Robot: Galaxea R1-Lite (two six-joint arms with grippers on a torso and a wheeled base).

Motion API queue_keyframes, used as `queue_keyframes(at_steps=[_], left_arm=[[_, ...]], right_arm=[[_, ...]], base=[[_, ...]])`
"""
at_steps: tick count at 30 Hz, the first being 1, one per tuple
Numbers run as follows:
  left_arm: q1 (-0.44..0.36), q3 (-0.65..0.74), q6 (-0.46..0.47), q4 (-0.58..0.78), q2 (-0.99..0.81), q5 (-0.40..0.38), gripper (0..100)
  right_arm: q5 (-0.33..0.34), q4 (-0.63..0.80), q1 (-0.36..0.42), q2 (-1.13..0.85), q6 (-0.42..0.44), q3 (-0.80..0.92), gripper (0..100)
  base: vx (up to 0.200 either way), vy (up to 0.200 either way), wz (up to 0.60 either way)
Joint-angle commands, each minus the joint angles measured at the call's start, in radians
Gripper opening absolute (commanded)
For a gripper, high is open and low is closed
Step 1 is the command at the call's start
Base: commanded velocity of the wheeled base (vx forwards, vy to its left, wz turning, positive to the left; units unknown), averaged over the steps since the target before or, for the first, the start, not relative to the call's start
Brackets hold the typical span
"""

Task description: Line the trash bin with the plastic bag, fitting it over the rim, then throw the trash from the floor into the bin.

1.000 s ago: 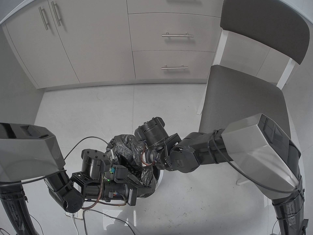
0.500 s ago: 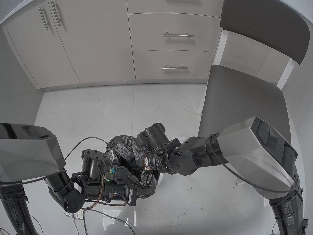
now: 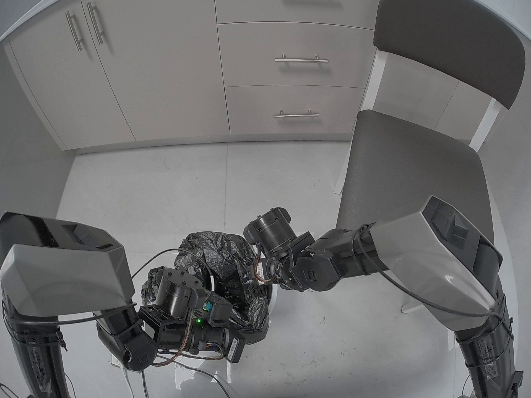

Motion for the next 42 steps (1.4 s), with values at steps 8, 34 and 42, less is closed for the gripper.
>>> queue_keyframes(at_steps=[8, 34, 42], left_arm=[[-0.066, 0.011, 0.0, -0.14, 0.116, 0.098, 0], [-0.086, 0.031, -0.009, -0.225, 0.159, 0.163, 0], [-0.083, 0.031, -0.009, -0.232, 0.157, 0.163, 0]], right_arm=[[-0.057, 0.0, -0.006, 0.042, -0.008, -0.024, 100], [0.222, 0.059, 0.008, -0.148, -0.011, 0.071, 100], [0.23, 0.056, 0.014, -0.061, -0.006, 0.074, 100]], base=[[0.0, 0.0, 0.0], [0.0, 0.0, 0.0], [0.0, 0.0, 0.0]])
